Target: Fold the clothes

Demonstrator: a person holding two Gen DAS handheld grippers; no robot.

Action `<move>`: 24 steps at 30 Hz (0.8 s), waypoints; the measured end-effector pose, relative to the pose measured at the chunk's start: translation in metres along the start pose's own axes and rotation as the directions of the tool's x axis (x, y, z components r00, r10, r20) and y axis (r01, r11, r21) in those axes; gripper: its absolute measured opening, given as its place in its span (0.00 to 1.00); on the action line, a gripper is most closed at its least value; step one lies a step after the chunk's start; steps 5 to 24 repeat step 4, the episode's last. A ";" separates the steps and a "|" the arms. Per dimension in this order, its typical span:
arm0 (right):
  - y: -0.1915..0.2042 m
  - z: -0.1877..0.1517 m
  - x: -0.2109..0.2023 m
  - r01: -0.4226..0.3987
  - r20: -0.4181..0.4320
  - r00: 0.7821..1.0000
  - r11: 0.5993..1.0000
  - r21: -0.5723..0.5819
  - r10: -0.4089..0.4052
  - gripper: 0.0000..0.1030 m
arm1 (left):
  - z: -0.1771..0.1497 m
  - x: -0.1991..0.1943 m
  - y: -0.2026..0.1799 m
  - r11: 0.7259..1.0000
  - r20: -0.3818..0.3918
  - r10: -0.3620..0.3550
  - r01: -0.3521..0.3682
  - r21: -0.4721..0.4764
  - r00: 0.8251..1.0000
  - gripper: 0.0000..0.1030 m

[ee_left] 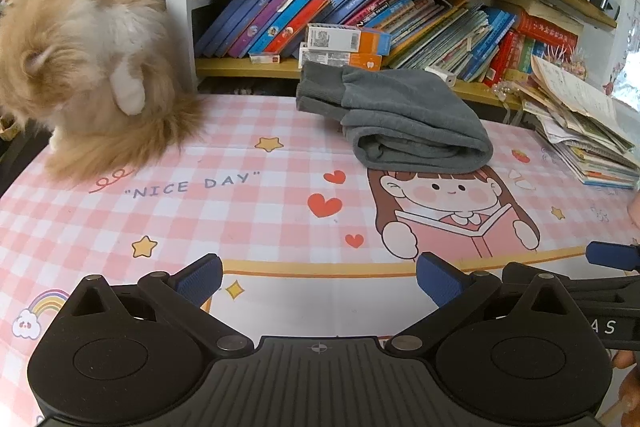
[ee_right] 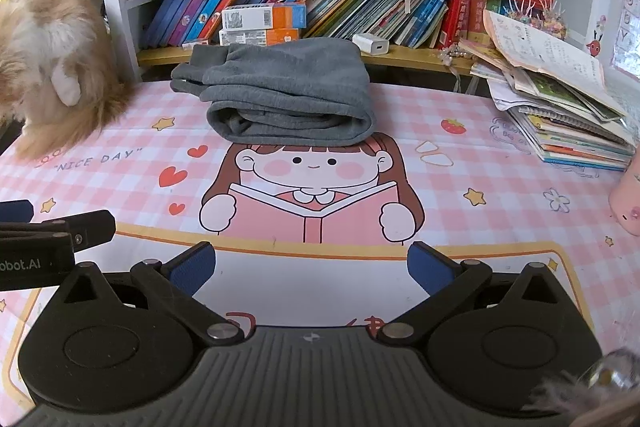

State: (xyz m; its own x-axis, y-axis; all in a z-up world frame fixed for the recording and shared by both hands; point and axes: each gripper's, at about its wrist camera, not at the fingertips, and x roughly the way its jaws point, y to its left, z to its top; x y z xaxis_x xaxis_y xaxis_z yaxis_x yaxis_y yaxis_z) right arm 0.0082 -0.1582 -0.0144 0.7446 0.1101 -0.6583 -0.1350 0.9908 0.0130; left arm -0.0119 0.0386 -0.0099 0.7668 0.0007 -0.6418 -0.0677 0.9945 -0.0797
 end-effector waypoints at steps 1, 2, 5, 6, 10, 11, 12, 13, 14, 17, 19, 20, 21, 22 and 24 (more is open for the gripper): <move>0.000 0.000 0.000 0.000 -0.002 1.000 1.000 0.000 0.000 1.00 | 0.000 0.000 0.000 1.000 -0.002 0.001 -0.001 0.000 1.000 1.00; 0.000 0.000 0.001 0.000 -0.004 1.000 1.000 -0.001 0.000 1.00 | 0.000 0.001 0.000 1.000 -0.003 0.002 -0.002 0.000 1.000 1.00; 0.000 0.000 0.002 0.001 -0.007 1.000 1.000 -0.002 -0.001 1.00 | 0.000 0.002 0.000 1.000 -0.008 0.005 -0.005 -0.003 1.000 1.00; 0.000 0.000 0.002 0.001 -0.007 1.000 1.000 -0.002 -0.001 1.00 | 0.000 0.002 0.000 1.000 -0.008 0.005 -0.005 -0.003 1.000 1.00; 0.000 0.000 0.002 0.001 -0.007 1.000 1.000 -0.002 -0.001 1.00 | 0.000 0.002 0.000 1.000 -0.008 0.005 -0.005 -0.003 1.000 1.00; 0.000 0.000 0.002 0.001 -0.007 1.000 1.000 -0.002 -0.001 1.00 | 0.000 0.002 0.000 1.000 -0.008 0.005 -0.005 -0.003 1.000 1.00; 0.000 0.000 0.002 0.001 -0.007 1.000 1.000 -0.002 -0.001 1.00 | 0.000 0.002 0.000 1.000 -0.008 0.005 -0.005 -0.003 1.000 1.00; 0.000 0.000 0.002 0.001 -0.007 1.000 1.000 -0.002 -0.001 1.00 | 0.000 0.002 0.000 1.000 -0.008 0.005 -0.005 -0.003 1.000 1.00; 0.000 0.000 0.002 0.001 -0.007 1.000 1.000 -0.002 -0.001 1.00 | 0.000 0.002 0.000 1.000 -0.008 0.005 -0.005 -0.003 1.000 1.00; 0.000 0.000 0.002 0.001 -0.007 1.000 1.000 -0.002 -0.001 1.00 | 0.000 0.002 0.000 1.000 -0.008 0.005 -0.005 -0.003 1.000 1.00; 0.000 0.000 0.002 0.001 -0.007 1.000 1.000 -0.002 -0.001 1.00 | 0.000 0.002 0.000 1.000 -0.008 0.005 -0.005 -0.003 1.000 1.00; 0.000 0.000 0.002 0.001 -0.007 1.000 1.000 -0.002 -0.001 1.00 | 0.000 0.002 0.000 1.000 -0.008 0.005 -0.005 -0.003 1.000 1.00; 0.000 0.000 0.002 0.001 -0.007 1.000 1.000 -0.002 -0.001 1.00 | 0.000 0.002 0.000 1.000 -0.008 0.005 -0.005 -0.003 1.000 1.00; 0.000 0.000 0.002 0.001 -0.007 1.000 1.000 -0.002 -0.001 1.00 | 0.000 0.002 0.000 1.000 -0.008 0.005 -0.005 -0.003 1.000 1.00; 0.000 0.000 0.002 0.001 -0.007 1.000 1.000 -0.002 -0.001 1.00 | 0.000 0.002 0.000 1.000 -0.008 0.005 -0.005 -0.003 1.000 1.00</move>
